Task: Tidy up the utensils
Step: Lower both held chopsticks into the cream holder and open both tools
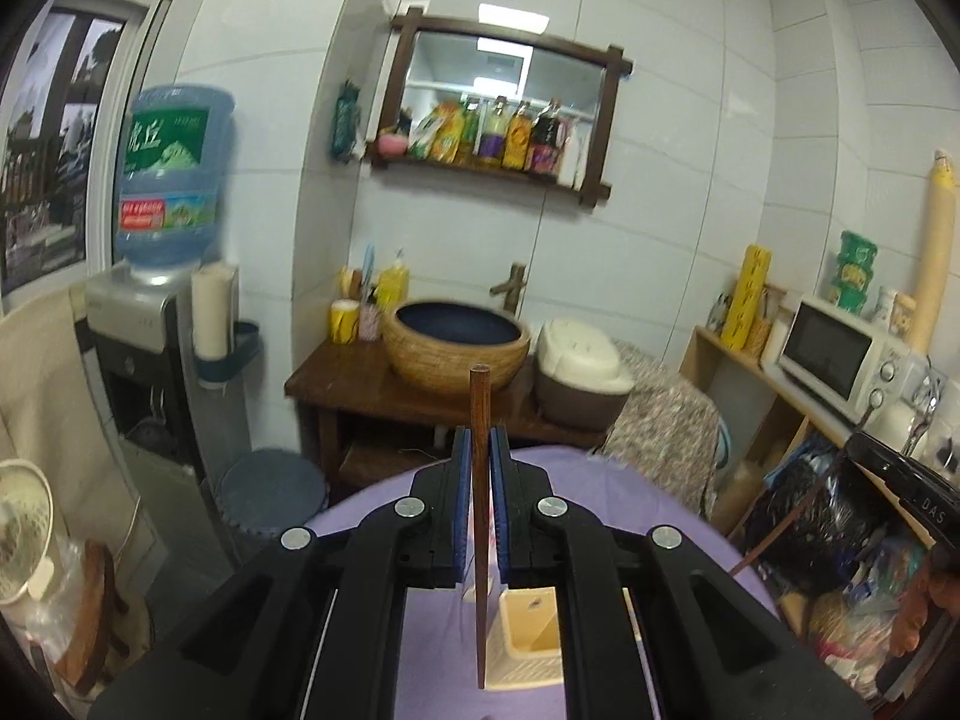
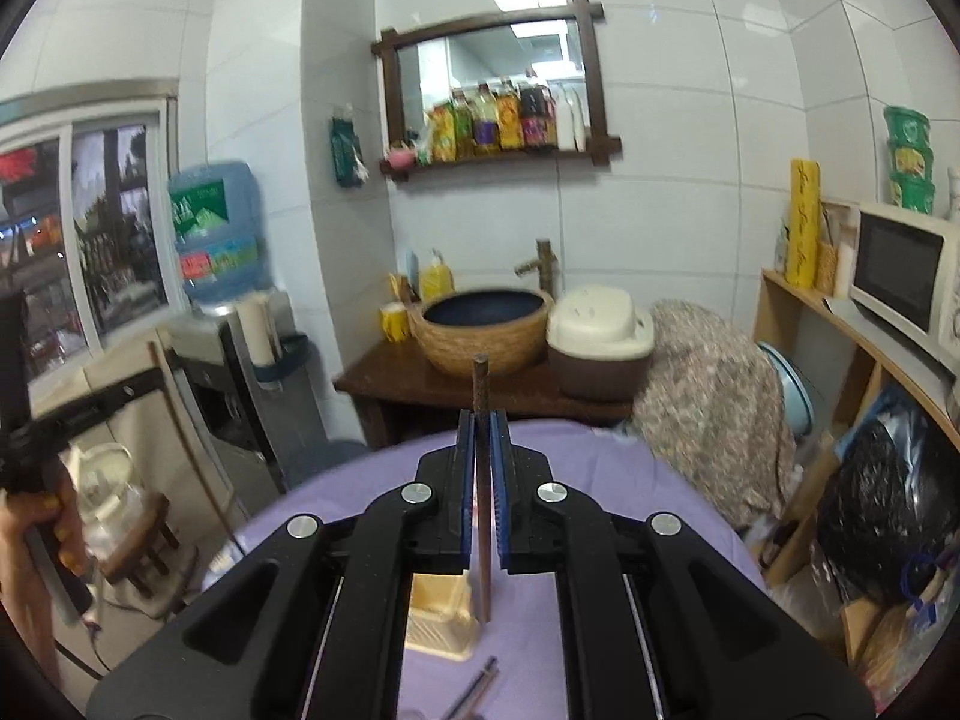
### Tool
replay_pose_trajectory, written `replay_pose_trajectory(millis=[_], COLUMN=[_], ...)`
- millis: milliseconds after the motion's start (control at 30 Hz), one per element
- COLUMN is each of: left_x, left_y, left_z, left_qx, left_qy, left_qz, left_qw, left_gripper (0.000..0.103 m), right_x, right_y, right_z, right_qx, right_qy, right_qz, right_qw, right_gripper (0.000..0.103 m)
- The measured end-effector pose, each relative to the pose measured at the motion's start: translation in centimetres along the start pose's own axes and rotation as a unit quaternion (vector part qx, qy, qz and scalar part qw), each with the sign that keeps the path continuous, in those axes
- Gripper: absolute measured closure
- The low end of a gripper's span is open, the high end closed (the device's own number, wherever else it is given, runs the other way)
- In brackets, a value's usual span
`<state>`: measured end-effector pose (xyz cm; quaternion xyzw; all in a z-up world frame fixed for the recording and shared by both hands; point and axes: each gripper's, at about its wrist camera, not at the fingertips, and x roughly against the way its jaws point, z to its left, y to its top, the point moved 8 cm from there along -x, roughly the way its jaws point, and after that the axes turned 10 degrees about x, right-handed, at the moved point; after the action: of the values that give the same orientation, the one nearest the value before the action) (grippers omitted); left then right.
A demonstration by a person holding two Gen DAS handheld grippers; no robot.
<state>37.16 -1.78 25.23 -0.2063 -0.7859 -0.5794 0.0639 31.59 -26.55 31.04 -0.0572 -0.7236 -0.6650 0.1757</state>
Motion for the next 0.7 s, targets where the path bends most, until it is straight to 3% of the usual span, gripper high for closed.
replay_pose_trajectory(millis=[167,433,700], left_x=[-2.1,-7.2,-9.9], left_y=[0.6,-5.2,-10.2], left_z=[-2.9,-2.9,-0.8], left_qx=[0.006,0.027,0.027], left_qy=[-0.012,-0.007,0.011], left_qz=[-0.002,0.025,0.066], left_qw=[0.9999,0.9993,0.9974], left_gripper=[0.095,0.095,0.095], right_x=[-1.9,-8.1,-10.5], right_y=[1.6,-6.1,-11.1], right_z=[2.5,4.9,4.3], right_qx=[0.012,0.008,-0.023], right_qy=[-0.001,0.006,0.019], right_qz=[-0.004,0.059,0.101], right_qw=[1.0,0.998,0.994], right_gripper=[0.097,0.097,0.097])
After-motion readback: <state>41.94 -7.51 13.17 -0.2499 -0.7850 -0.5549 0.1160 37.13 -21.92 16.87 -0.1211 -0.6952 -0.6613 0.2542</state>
